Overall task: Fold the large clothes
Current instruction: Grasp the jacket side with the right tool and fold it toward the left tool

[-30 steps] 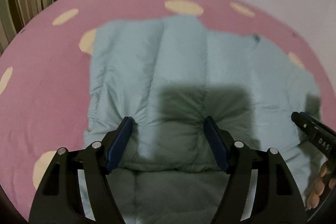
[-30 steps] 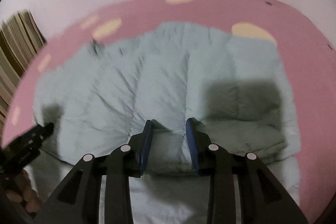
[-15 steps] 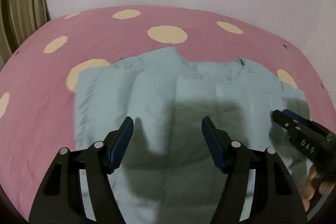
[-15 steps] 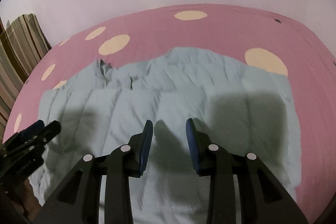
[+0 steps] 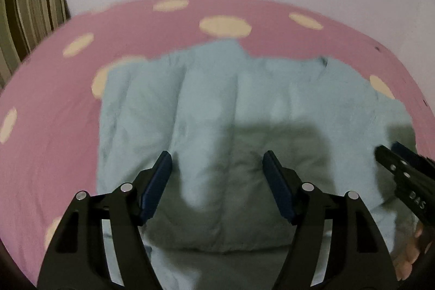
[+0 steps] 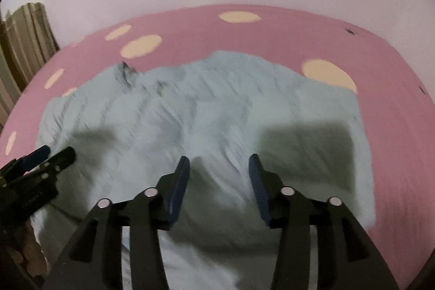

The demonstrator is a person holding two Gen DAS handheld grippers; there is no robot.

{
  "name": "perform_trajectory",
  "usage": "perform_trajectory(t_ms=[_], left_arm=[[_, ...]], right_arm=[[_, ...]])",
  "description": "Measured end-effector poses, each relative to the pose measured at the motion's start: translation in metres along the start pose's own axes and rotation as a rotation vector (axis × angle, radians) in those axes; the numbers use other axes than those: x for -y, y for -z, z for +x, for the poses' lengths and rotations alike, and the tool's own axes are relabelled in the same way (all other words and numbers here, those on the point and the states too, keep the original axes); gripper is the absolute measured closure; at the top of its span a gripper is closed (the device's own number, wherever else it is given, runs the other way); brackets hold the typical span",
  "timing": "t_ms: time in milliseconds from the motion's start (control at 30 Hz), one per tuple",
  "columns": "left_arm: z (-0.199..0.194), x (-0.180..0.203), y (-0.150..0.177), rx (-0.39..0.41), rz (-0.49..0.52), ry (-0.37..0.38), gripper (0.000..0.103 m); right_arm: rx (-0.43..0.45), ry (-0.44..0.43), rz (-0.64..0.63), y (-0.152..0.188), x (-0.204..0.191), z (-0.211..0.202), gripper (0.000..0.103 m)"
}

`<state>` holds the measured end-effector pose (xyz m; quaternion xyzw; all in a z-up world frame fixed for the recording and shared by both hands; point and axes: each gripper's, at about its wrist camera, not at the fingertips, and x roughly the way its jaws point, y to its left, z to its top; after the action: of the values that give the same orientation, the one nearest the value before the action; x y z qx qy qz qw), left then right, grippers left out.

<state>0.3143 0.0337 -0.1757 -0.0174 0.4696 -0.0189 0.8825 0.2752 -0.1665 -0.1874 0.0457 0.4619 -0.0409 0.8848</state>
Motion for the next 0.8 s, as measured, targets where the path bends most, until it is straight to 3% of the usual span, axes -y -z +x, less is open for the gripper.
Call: perform_trajectory(t_ms=[33,133,300,500,667,800], left_arm=[[0.014,0.001,0.004,-0.04,0.013,0.007,0.031],[0.022,0.004,0.002,-0.04,0.047,0.002,0.029],[-0.017,-0.014,0.01,-0.004,-0.011,0.064,0.029],[-0.075,-0.066,0.07,0.049,-0.056,0.027,0.028],[-0.097,-0.11,0.133,-0.035,-0.129,-0.001,0.028],[-0.109,-0.124,0.169,-0.077,-0.183,0.06,0.028]], right_arm=[[-0.026,0.005,0.004,0.003,0.002,0.007,0.054],[-0.06,-0.017,-0.001,0.012,0.005,0.026,0.054],[-0.012,-0.087,0.056,0.013,0.024,-0.011,0.054],[0.037,-0.047,0.074,0.057,0.076,-0.074,0.042],[-0.015,-0.014,0.137,0.108,0.124,-0.096,0.041],[-0.058,-0.015,0.174,0.145,0.15,-0.105,0.041]])
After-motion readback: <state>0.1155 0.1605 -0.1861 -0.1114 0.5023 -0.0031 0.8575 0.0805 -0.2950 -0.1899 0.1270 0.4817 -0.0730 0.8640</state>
